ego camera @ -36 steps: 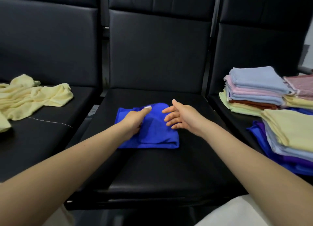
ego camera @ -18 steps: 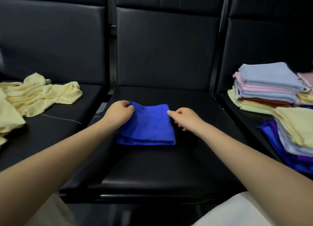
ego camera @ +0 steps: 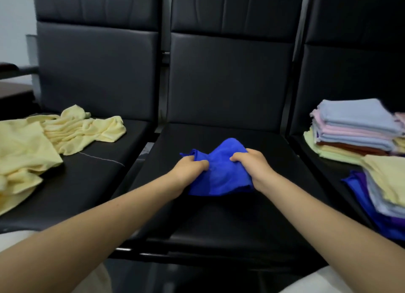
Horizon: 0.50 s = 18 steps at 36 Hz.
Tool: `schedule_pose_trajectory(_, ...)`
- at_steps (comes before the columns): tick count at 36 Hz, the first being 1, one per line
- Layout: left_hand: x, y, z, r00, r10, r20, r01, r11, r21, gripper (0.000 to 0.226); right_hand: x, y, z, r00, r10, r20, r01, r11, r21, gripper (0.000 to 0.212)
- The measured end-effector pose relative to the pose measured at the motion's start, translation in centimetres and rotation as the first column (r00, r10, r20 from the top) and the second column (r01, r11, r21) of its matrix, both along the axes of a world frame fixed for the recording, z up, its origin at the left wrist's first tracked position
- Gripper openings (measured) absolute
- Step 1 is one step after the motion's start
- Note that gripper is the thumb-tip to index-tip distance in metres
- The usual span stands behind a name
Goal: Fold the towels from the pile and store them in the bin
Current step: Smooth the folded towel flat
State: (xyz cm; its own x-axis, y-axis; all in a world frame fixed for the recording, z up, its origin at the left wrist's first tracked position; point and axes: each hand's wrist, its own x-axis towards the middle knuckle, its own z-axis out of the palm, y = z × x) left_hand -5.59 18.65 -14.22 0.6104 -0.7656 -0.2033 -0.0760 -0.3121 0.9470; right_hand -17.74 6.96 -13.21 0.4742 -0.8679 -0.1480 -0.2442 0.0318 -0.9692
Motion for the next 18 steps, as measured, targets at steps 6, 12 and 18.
schedule_pose_trajectory(6,-3.7,-2.2,2.8,0.995,0.005,-0.095,-0.027,0.972,-0.233,0.011,-3.2,-1.1,3.5,0.962,-0.152,0.225,0.138,0.988,0.074,0.007)
schedule_pose_trajectory(12,-9.8,-7.3,5.1,0.988,-0.134,-0.078,0.105,0.95,-0.295,0.016,-10.3,-5.0,5.9,0.922,-0.324,0.211,0.338,0.941,-0.034,0.013)
schedule_pose_trajectory(18,-17.6,-12.8,7.0,0.948,-0.308,-0.083,0.248,0.876,-0.415,0.017,-19.8,-8.6,9.1,0.901,-0.408,0.147,0.434,0.835,-0.339,0.012)
